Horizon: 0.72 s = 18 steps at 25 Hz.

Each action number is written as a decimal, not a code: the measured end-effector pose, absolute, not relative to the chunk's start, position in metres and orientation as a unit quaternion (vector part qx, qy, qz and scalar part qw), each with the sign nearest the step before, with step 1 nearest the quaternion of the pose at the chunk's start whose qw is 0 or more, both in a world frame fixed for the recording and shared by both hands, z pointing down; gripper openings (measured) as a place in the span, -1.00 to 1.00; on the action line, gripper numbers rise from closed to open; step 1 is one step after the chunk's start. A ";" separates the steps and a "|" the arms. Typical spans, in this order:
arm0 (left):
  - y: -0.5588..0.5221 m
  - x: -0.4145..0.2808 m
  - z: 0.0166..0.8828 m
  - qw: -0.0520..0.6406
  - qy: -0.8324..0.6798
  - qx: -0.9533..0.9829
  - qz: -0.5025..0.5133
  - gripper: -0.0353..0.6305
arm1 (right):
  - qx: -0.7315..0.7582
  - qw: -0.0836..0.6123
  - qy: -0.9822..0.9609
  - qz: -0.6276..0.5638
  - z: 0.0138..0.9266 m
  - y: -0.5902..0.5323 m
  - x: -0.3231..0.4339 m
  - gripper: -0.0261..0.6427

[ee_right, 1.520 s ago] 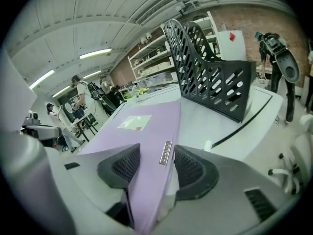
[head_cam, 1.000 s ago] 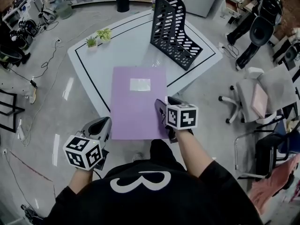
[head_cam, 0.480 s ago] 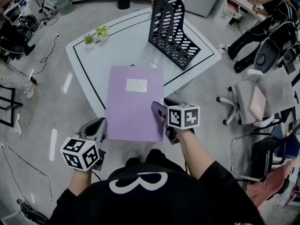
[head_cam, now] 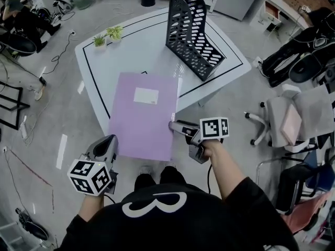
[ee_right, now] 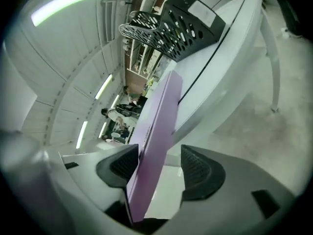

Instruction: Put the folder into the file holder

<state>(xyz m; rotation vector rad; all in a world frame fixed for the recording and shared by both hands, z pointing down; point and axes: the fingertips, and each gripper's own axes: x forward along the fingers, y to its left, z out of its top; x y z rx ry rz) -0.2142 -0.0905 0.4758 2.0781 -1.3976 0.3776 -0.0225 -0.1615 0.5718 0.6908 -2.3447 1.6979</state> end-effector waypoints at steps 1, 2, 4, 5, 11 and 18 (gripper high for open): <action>-0.090 -0.214 0.476 0.300 -0.535 0.777 0.142 -0.88 | 0.209 0.075 -0.787 0.575 0.572 -0.161 -0.026 -0.17; -0.090 -0.215 0.477 0.300 -0.543 0.772 0.140 -0.88 | 0.186 0.069 -0.789 0.582 0.572 -0.160 -0.031 -0.17; -0.091 -0.216 0.479 0.301 -0.557 0.762 0.136 -0.88 | 0.137 0.052 -0.792 0.593 0.571 -0.159 -0.040 -0.17; -0.090 -0.216 0.479 0.300 -0.564 0.758 0.135 -0.88 | 0.109 0.038 -0.795 0.595 0.569 -0.159 -0.046 -0.18; -0.084 -0.212 0.480 0.295 -0.594 0.738 0.127 -0.88 | 0.014 -0.004 -0.789 0.615 0.569 -0.159 -0.063 -0.18; -0.079 -0.207 0.482 0.295 -0.608 0.727 0.122 -0.88 | -0.041 -0.022 -0.772 0.634 0.565 -0.154 -0.074 -0.32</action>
